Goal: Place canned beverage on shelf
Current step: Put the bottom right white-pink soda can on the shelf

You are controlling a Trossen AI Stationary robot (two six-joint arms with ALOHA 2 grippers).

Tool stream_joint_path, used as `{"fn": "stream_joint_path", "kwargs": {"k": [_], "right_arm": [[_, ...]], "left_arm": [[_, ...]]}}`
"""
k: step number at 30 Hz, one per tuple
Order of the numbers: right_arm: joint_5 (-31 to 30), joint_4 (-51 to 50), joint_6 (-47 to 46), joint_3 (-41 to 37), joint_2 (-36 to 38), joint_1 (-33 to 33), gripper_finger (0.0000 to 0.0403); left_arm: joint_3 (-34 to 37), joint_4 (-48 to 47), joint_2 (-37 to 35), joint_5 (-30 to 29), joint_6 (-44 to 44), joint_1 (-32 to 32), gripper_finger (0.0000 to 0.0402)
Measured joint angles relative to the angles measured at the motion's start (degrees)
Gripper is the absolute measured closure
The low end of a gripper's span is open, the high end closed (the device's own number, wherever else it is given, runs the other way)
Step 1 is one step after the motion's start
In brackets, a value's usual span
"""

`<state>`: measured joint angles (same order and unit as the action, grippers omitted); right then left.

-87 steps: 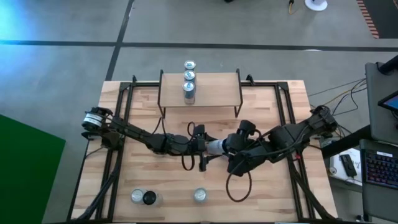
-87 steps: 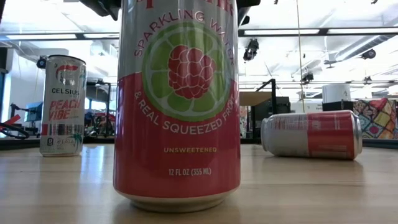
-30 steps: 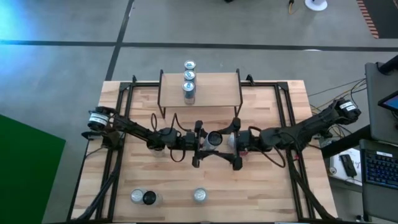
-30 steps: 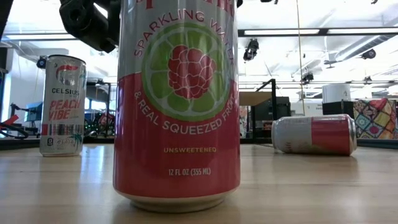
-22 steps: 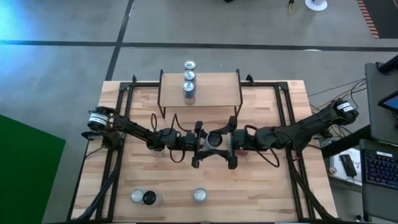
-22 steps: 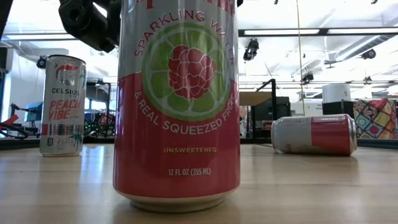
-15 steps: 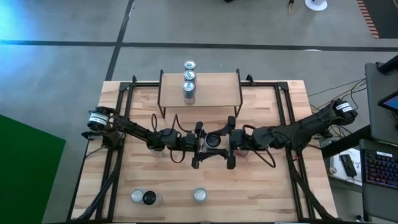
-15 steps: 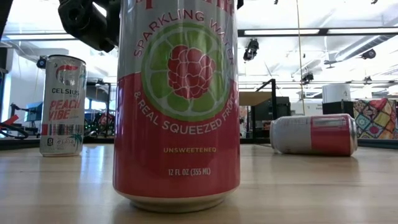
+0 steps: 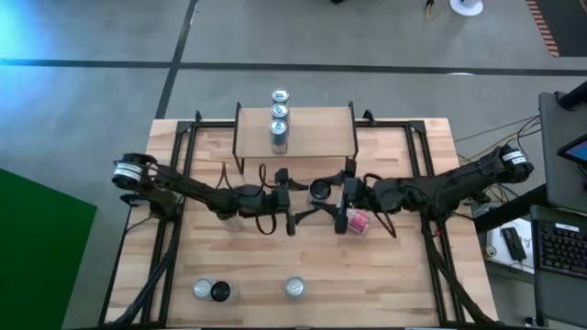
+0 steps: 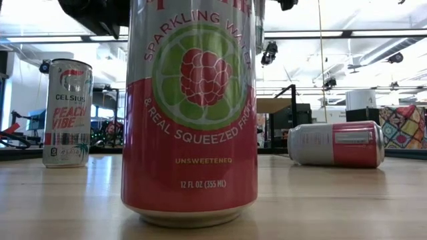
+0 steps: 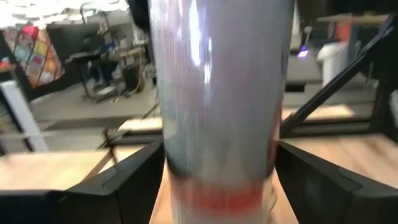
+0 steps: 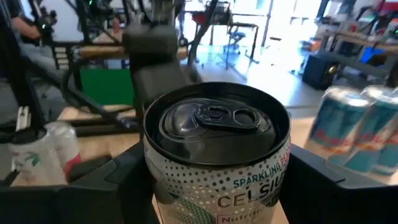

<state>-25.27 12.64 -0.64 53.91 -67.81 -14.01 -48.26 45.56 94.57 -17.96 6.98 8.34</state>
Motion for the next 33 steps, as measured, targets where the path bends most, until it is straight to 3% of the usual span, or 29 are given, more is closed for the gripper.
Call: {"fn": "stream_joint_path", "kwargs": {"k": [2,6,14,19,24,33], "right_arm": [[2.05,-0.50,-0.06,0.02,1.16,2.37,0.0144],[12.88,-2.39,-1.45,0.02,2.72,9.60,0.0144],[22.62,-1.70,1.26,0.02,1.64,26.45,0.0143],[32.84,4.50,0.41,0.20,-1.35,38.16,0.0143],[42.88,4.90,-0.88,5.28,-8.61,47.54,0.0143],[53.14,0.53,-0.20,22.57,-25.14,52.35,0.0142]], "left_arm": [[0.62,-0.88,-1.02,-0.24,-0.25,0.00,0.0116],[3.98,-0.40,-5.10,-2.12,-0.18,0.05,0.0115],[15.68,2.02,-17.60,-9.77,-0.51,0.02,0.0115],[20.36,2.54,-23.41,-19.36,-1.49,0.01,0.0118],[22.05,2.34,-24.83,-21.56,-1.03,-0.94,0.0118],[20.86,1.72,-22.05,-21.61,0.87,-3.86,0.0119]]}}
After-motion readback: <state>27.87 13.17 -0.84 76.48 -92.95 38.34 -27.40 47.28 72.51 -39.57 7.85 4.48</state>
